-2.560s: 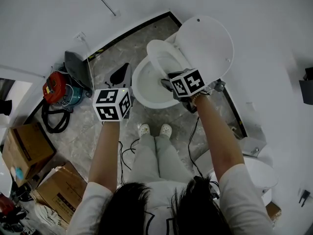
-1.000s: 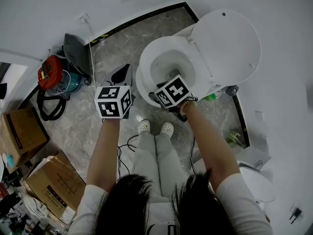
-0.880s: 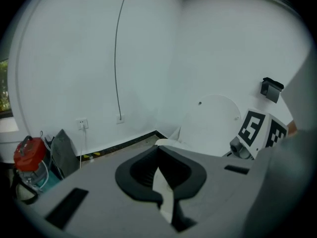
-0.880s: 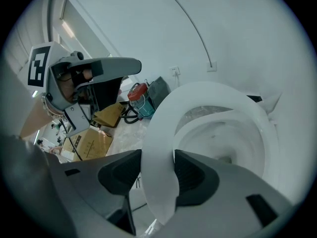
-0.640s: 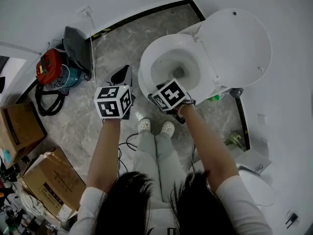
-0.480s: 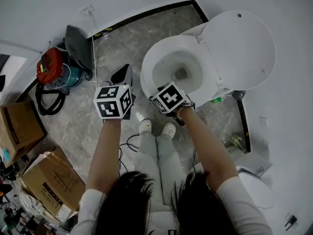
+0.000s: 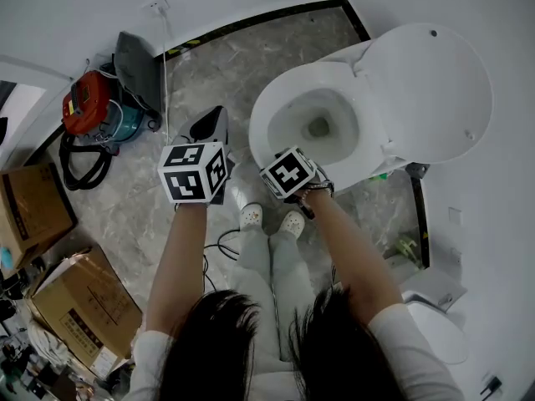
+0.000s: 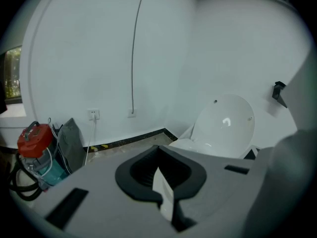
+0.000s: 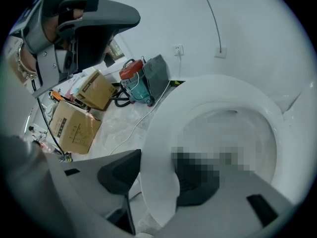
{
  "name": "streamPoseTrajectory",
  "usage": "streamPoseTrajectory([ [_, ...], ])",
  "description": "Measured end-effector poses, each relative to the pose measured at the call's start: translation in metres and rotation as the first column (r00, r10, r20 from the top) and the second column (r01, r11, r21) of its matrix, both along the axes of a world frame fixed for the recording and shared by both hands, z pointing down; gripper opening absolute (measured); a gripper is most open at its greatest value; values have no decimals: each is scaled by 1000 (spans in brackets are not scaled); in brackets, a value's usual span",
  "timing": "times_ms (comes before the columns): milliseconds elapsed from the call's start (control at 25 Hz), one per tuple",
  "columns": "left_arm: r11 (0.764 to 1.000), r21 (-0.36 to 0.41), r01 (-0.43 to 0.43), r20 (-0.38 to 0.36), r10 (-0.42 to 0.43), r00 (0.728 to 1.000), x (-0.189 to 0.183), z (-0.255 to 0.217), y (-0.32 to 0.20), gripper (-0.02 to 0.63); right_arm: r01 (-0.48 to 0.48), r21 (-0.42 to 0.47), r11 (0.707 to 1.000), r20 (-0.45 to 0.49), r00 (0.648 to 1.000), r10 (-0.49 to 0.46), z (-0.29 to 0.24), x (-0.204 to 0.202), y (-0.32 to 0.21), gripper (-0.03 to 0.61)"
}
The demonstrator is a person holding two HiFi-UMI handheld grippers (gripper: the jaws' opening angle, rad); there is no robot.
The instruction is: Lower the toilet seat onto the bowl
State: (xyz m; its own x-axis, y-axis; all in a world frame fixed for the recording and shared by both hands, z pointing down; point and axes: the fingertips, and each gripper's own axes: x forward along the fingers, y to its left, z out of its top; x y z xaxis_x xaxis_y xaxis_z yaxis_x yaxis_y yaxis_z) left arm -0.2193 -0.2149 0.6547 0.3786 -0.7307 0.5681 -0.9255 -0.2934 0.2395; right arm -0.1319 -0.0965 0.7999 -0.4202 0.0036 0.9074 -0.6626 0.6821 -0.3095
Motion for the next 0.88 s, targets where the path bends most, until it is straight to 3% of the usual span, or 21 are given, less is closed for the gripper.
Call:
streamPoseTrajectory([
  [240,1000,-23,-21,19,22,1000,-11,15,6,9,11,4,1000,-30,999,-10,29,-4,-4,236],
  [560,999,-51,-9,26,11,1000,-34,30,9,9,0,-62,998,-56,998,-4,62,-6,2,238],
  [880,998,-50,-43,50,45,998,-41,34,7,9,-121,-52,991,-29,992,120,82,-3,-4,232],
])
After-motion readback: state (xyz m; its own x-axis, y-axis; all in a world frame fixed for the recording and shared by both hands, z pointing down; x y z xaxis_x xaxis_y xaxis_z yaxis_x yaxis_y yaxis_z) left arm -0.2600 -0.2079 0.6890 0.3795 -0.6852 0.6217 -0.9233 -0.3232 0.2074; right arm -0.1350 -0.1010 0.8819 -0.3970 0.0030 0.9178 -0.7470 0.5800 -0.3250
